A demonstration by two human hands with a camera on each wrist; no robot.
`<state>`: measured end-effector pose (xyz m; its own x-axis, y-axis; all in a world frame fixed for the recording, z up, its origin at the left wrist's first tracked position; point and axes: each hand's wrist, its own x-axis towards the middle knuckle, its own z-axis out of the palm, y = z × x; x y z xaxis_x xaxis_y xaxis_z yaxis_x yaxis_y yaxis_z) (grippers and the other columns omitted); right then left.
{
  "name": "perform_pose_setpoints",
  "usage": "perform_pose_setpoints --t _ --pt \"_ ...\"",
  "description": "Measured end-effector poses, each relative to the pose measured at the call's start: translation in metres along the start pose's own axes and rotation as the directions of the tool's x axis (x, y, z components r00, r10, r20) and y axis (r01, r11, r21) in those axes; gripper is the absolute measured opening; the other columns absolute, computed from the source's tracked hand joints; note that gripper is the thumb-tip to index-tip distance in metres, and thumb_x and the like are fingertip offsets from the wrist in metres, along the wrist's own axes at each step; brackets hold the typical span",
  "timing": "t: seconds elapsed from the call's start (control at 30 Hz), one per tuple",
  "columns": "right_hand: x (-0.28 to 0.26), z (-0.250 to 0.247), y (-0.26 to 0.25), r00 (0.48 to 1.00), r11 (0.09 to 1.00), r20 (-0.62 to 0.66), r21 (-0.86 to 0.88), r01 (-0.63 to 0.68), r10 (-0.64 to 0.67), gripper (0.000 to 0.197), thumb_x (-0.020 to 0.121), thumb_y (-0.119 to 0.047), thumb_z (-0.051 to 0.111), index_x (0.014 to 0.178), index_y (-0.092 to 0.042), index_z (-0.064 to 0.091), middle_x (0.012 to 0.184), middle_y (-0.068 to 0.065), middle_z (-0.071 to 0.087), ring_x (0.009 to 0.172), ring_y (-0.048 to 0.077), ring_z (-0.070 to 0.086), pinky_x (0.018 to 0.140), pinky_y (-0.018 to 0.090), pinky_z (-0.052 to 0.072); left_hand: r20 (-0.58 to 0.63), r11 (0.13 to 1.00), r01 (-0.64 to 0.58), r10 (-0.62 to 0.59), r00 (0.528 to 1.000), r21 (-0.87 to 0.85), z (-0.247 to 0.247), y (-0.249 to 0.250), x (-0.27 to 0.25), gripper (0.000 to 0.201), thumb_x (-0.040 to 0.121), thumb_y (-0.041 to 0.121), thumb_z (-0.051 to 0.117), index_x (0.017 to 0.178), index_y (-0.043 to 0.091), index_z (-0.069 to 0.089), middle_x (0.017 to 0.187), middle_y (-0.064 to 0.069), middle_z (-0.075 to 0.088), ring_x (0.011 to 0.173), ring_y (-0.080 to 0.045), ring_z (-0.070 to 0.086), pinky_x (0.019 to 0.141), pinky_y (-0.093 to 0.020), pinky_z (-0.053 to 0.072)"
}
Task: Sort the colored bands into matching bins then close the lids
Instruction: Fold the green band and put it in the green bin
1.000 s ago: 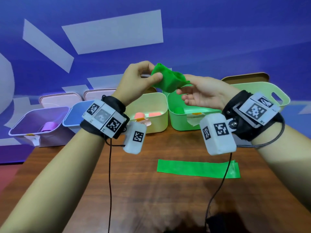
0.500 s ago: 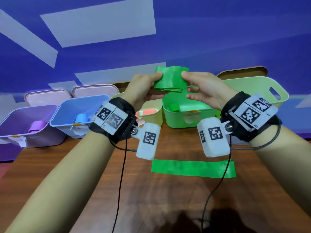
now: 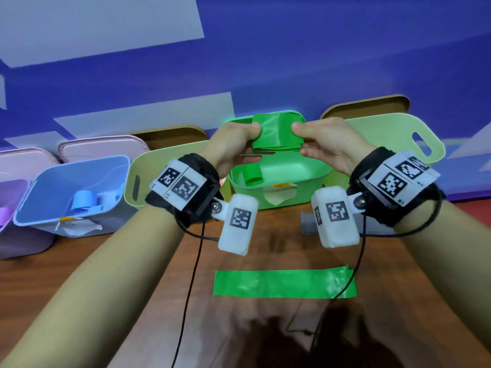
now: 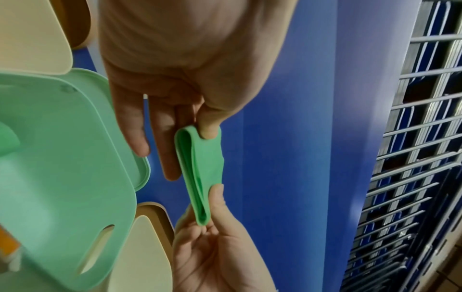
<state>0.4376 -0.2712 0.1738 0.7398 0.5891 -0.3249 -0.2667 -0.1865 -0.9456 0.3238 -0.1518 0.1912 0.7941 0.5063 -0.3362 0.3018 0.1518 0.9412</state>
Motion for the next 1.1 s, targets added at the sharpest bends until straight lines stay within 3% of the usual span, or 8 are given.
perform_pose_setpoints --t 0.27,0.37,0.43,0.53,0.63,0.83,0.97,1.1 --pt "0.030 -0.016 0.006 0.998 0.998 -0.026 -0.013 -0.063 0.063 0.014 0.084 -0.020 0.068 0.087 -0.011 0.057 0.082 0.001 0.055 0.053 0.005 0.048 0.045 0.013 0.046 0.045 0.995 0.016 -0.021 0.999 0.103 0.006 -0.005 0.034 0.029 0.097 0.039 0.046 0.104 0.018 0.065 0.096 0.001 0.073 0.075 -0.011 0.070 0.067 -0.019 0.051" --pt "0.037 -0.019 0.004 0.998 0.998 -0.025 -0.014 -0.059 0.059 0.015 0.083 -0.020 0.069 0.086 -0.011 0.058 0.077 0.001 0.054 0.044 0.003 0.048 0.044 0.013 0.046 0.020 0.993 0.038 -0.041 0.999 0.113 0.006 -0.008 0.046 0.036 0.094 0.045 0.047 0.106 0.017 0.066 0.092 0.002 0.072 0.073 -0.011 0.069 0.064 -0.019 0.052" --pt "0.040 -0.018 0.002 0.999 0.999 0.002 -0.007 -0.046 0.046 0.014 0.084 -0.021 0.068 0.086 -0.010 0.060 0.077 0.003 0.056 0.041 0.002 0.049 0.044 0.013 0.045 0.041 0.994 0.035 -0.040 0.998 0.108 0.006 -0.011 0.052 0.030 0.094 0.037 0.052 0.102 0.012 0.065 0.085 0.001 0.069 0.067 -0.009 0.068 0.062 -0.019 0.054" --pt "0.042 -0.017 -0.001 0.995 0.999 0.094 0.004 -0.044 0.043 0.013 0.087 -0.024 0.064 0.084 -0.012 0.062 0.080 0.003 0.064 0.059 0.009 0.058 0.048 0.014 0.048 0.080 0.998 0.053 -0.055 0.995 0.022 0.004 -0.014 0.059 0.016 0.094 0.018 0.054 0.092 0.005 0.064 0.074 -0.001 0.070 0.062 -0.008 0.067 0.056 -0.017 0.055" --pt "0.045 -0.017 -0.001 0.982 0.997 0.176 0.015 -0.075 0.071 0.016 0.090 -0.029 0.058 0.088 -0.014 0.062 0.084 0.002 0.068 0.065 0.010 0.067 0.055 0.018 0.053 0.067 0.998 0.064 -0.064 0.996 -0.002 0.001 -0.016 0.067 0.019 0.095 0.013 0.052 0.102 -0.002 0.061 0.087 -0.015 0.063 0.067 -0.013 0.065 0.053 -0.016 0.054" --pt "0.052 -0.014 0.000 0.974 0.992 0.194 -0.056 -0.110 0.119 0.015 0.089 -0.030 0.060 0.093 -0.016 0.061 0.090 0.003 0.069 0.073 0.014 0.069 0.057 0.022 0.056 0.034 0.999 0.022 -0.023 0.999 0.037 -0.006 -0.019 0.075 0.013 0.092 0.016 0.058 0.085 0.006 0.064 0.078 -0.004 0.067 0.057 -0.005 0.065 0.052 -0.015 0.054" --pt "0.057 -0.007 0.001 0.986 0.990 0.106 -0.069 -0.120 0.127 0.026 0.086 -0.020 0.065 0.107 -0.014 0.052 0.088 0.000 0.060 0.076 0.013 0.060 0.060 0.022 0.057 0.043 0.999 0.047 -0.047 0.998 0.009 -0.008 -0.018 0.076 0.014 0.093 0.020 0.056 0.089 0.009 0.064 0.081 -0.003 0.067 0.060 -0.006 0.066 0.058 -0.018 0.057" --pt "0.063 -0.004 0.000 0.986 0.985 0.066 -0.085 -0.148 0.154 0.031 0.085 -0.016 0.066 0.110 -0.017 0.047 0.087 -0.002 0.055 0.072 0.012 0.056 0.060 0.022 0.055 0.036 0.990 0.135 -0.136 0.990 0.040 -0.010 -0.017 0.078 0.017 0.094 0.030 0.054 0.094 0.016 0.064 0.082 0.000 0.069 0.063 -0.009 0.068 0.062 -0.022 0.056"
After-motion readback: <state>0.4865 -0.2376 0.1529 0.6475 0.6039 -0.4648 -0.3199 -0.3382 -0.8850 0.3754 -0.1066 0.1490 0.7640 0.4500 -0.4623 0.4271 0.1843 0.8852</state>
